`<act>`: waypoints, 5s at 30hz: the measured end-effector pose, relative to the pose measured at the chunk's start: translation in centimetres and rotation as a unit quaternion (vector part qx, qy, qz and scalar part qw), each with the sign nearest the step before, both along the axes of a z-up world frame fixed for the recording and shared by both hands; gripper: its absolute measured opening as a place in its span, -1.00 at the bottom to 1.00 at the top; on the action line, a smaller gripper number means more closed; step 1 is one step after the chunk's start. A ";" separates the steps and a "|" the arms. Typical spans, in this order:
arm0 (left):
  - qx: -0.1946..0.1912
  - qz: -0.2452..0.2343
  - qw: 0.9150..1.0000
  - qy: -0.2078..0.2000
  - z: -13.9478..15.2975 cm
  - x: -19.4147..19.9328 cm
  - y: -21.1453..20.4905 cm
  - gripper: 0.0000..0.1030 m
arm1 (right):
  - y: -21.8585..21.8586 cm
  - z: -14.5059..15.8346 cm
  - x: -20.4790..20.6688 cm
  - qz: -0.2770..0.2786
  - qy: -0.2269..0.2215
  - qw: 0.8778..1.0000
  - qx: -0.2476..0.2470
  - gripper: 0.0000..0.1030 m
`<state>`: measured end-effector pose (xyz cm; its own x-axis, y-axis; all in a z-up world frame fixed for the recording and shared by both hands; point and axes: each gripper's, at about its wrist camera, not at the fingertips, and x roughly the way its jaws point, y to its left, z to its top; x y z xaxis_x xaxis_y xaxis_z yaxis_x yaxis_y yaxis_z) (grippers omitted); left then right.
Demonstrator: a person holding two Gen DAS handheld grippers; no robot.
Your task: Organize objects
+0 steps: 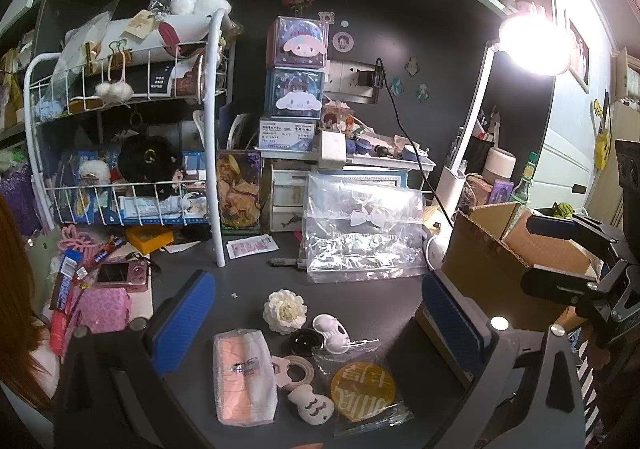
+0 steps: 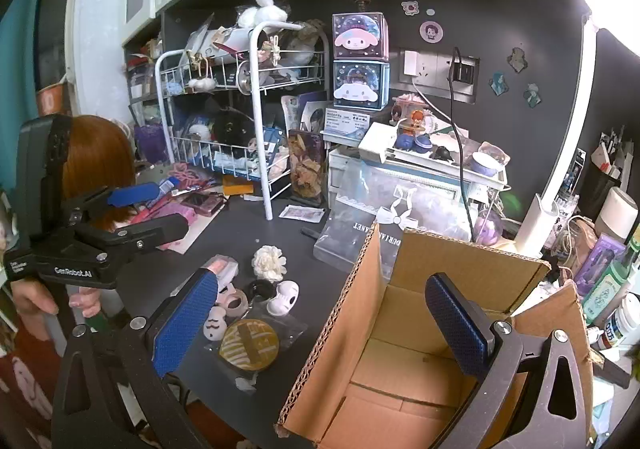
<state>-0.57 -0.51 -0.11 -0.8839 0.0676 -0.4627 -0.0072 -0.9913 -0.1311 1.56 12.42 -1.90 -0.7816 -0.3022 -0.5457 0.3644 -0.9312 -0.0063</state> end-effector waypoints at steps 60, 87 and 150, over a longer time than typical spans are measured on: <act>-0.063 0.028 0.997 -0.031 -7.8 2.8 -8.2 0.99 | -13.4 -10.0 1.1 0.070 -0.095 0.992 0.053 1.00; -0.009 -0.063 0.996 -0.063 -11.8 -0.2 -7.5 0.99 | -8.7 -16.3 -3.8 -0.098 -0.133 0.985 0.039 0.85; -0.014 -0.301 0.951 -0.068 3.9 -7.8 17.7 0.62 | 8.8 -0.1 1.1 -0.046 -0.016 0.999 -0.019 0.59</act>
<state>-8.36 17.20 3.78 -0.6197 0.5293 -0.5795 -0.5601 -0.8155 -0.1459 2.70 21.19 -2.00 -0.7893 -0.2519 -0.5599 0.2776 -0.9598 0.0405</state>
